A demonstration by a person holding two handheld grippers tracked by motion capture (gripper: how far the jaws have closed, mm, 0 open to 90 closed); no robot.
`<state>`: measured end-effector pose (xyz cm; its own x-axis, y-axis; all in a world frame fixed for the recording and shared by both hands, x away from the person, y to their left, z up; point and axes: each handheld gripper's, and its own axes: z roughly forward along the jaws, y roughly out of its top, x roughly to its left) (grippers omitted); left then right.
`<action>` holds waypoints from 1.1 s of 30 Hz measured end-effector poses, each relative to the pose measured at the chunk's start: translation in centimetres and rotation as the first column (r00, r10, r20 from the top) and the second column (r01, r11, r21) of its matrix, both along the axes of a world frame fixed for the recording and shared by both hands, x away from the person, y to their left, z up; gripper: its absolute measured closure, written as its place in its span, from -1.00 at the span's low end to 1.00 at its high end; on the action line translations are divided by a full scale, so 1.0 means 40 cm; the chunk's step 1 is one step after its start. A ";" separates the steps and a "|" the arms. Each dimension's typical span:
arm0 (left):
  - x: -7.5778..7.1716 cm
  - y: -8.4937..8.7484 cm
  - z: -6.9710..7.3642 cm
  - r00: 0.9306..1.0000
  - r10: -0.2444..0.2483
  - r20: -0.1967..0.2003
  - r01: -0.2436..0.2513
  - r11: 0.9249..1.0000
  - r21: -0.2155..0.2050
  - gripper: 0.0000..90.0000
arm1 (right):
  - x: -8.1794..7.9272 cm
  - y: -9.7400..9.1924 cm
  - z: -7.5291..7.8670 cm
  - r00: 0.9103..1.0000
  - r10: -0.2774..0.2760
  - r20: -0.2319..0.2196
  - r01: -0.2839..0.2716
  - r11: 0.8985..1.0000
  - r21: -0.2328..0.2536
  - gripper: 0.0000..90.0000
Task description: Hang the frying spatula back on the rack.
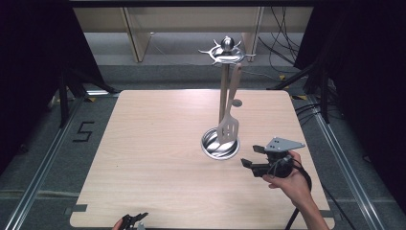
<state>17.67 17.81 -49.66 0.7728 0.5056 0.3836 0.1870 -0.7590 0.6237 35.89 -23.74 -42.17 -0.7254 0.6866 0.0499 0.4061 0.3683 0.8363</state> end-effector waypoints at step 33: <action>-0.001 0.004 -0.002 1.000 -0.006 -0.008 0.006 1.000 -0.012 -0.60 | -0.052 0.003 -0.038 1.000 0.028 -0.009 -0.029 0.999 -0.015 -0.34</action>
